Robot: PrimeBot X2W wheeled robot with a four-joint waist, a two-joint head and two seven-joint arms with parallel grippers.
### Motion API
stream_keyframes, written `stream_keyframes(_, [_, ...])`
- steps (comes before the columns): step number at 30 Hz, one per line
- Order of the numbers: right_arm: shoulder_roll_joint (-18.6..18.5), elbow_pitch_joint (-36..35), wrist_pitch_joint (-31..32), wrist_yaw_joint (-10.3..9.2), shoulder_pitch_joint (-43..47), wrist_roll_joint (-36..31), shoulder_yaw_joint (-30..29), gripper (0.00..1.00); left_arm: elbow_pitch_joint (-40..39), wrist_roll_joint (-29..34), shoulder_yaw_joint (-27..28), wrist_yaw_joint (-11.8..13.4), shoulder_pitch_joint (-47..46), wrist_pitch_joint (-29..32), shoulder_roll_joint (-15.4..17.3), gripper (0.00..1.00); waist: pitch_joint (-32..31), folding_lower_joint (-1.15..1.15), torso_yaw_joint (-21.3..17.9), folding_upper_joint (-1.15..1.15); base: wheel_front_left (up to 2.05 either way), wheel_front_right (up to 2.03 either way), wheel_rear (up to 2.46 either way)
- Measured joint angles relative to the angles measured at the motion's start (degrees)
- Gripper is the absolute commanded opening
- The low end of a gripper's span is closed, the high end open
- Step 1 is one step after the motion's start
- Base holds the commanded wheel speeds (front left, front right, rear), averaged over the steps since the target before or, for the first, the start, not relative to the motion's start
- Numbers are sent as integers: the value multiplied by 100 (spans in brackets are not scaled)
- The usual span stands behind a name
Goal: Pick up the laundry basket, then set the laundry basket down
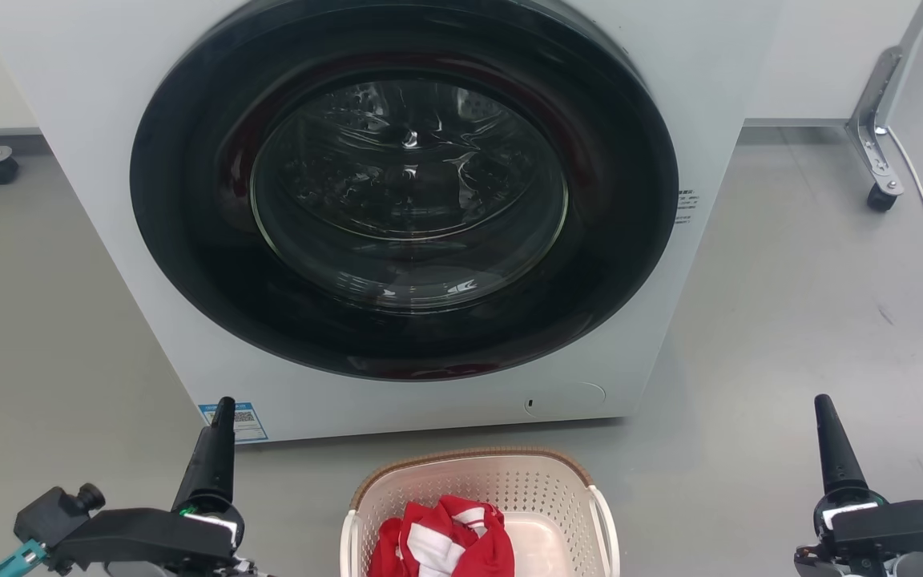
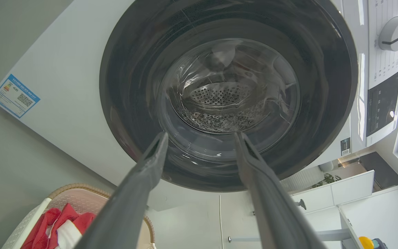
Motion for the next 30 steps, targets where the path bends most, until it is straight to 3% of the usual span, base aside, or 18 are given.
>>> stream_keyframes(19, [-448, -400, -404, -394, -69, -1948, 645, 100, -445, 2058, -722, 493, -114, -402, 405, 100, -27, 0, 34, 0, 0, 0, 0])
stream_keyframes(30, [-633, -454, -627, -592, -69, -2894, 985, 100, -547, 2892, -1065, 694, -127, -627, 528, 100, -32, 0, 44, 0, 0, 0, 0])
